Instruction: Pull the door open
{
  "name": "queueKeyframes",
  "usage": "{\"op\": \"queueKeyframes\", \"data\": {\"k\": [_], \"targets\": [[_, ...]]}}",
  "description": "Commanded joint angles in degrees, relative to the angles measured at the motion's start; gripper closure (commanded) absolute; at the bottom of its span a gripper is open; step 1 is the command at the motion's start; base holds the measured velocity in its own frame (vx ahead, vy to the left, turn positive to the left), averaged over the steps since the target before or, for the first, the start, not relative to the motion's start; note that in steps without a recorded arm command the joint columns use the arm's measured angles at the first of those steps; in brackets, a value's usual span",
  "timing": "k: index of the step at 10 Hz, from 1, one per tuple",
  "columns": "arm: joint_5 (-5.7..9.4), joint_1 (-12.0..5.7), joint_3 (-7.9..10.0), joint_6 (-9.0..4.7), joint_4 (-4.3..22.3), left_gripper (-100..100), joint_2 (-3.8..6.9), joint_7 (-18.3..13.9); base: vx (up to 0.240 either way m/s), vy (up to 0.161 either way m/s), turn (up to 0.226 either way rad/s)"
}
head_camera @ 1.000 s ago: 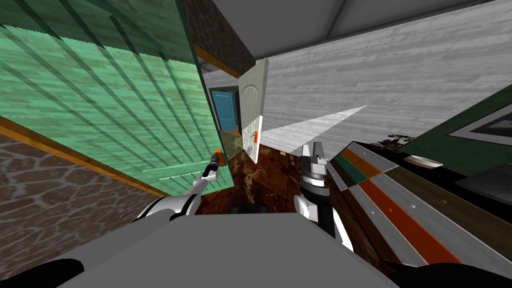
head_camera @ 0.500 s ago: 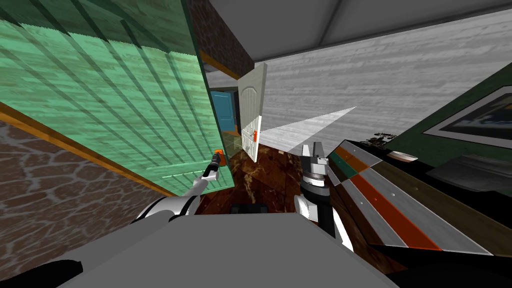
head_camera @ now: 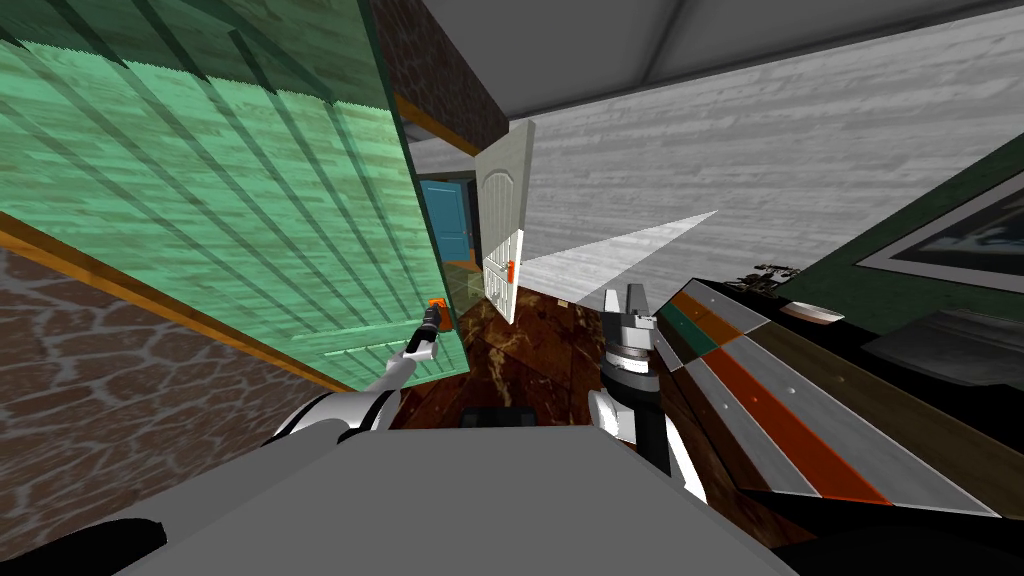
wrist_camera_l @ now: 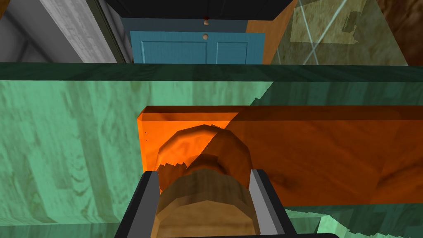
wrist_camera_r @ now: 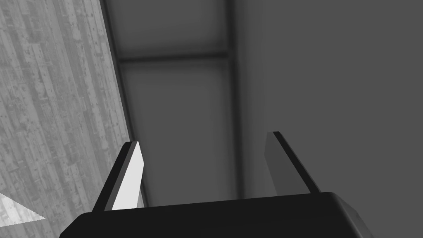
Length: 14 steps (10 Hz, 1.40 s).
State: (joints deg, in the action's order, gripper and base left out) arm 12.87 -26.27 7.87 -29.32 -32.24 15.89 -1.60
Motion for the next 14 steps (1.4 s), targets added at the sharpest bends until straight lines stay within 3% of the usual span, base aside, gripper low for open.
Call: {"op": "queueKeyframes", "data": {"k": [1, 3, 4, 7, 8, 9, 10, 13, 14], "targets": [[-0.06, -0.06, -0.13, 0.03, -0.2, 100, -0.19, 0.1, 0.000, 0.000, 0.000], [-0.06, -0.06, -0.13, 0.03, -0.2, 100, -0.19, 0.1, 0.000, 0.000, 0.000], [-0.52, 0.15, -2.14, -0.02, -0.9, 100, 0.28, -1.4, 0.020, 0.020, 0.126], [-0.52, 0.15, -2.14, -0.02, -0.9, 100, 0.28, -1.4, 0.006, 0.002, 0.036], [-1.00, 0.27, -4.12, -0.15, -1.6, 100, 0.49, -2.7, 0.017, 0.017, 0.105], [-1.00, 0.27, -4.12, -0.15, -1.6, 100, 0.49, -2.7, 0.007, 0.011, 0.043], [-1.29, 0.34, -5.33, -0.23, -2.1, 100, 0.61, -3.4, 0.017, 0.012, 0.105], [-1.29, 0.34, -5.33, -0.23, -2.1, 100, 0.61, -3.4, 0.006, -0.019, 0.035], [-1.60, 0.42, -6.59, -0.32, -2.5, 100, 0.74, -4.2, 0.016, 0.029, 0.093]]}}
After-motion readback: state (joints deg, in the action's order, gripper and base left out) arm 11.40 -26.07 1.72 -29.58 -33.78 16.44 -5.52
